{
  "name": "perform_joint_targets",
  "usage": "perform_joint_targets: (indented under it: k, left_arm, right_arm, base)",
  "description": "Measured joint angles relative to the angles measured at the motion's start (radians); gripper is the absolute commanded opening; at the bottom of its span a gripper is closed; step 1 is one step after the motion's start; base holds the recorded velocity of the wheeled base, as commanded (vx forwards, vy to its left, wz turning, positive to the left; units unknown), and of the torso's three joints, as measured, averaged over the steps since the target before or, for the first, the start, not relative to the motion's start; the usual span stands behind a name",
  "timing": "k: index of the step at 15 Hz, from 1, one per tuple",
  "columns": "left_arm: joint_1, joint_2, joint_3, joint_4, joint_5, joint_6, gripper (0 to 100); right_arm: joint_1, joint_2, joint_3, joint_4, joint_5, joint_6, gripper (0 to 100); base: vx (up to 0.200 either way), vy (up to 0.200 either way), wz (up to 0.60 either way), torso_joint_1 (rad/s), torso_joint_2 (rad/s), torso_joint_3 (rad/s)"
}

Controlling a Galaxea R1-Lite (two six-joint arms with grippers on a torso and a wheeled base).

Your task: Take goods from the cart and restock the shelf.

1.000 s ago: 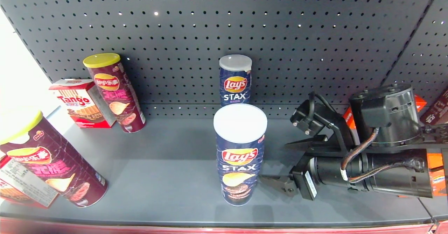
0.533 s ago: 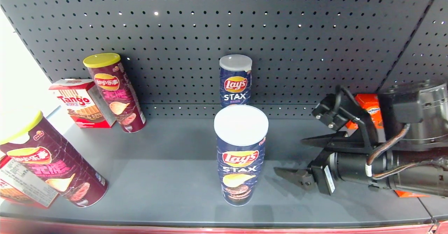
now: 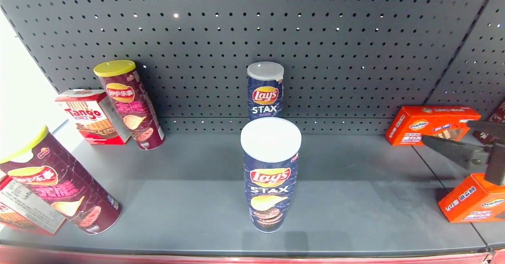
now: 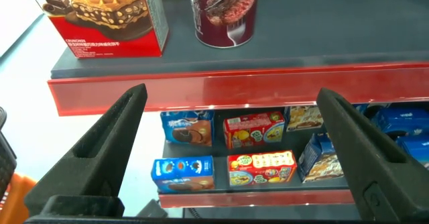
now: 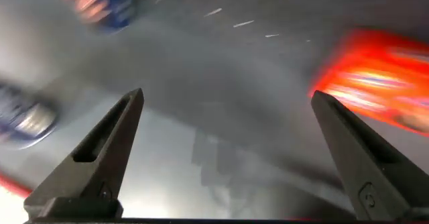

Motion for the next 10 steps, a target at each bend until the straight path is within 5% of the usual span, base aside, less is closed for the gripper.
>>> perform_joint_targets:
  k: [6, 10]
  left_arm:
    - [0.000, 0.000, 0.000, 0.002, -0.001, 0.001, 100]
    - [0.000, 0.000, 0.000, 0.002, -0.011, 0.005, 100]
  right_arm:
    - [-0.132, -0.457, 0.317, 0.034, -0.101, 0.016, 100]
    - [-0.226, -0.761, 0.461, 0.200, -0.108, 0.021, 100]
  base:
    - [0.000, 0.000, 0.00, 0.000, 0.00, 0.000]
    - [0.000, 0.000, 0.00, 0.000, 0.00, 0.000]
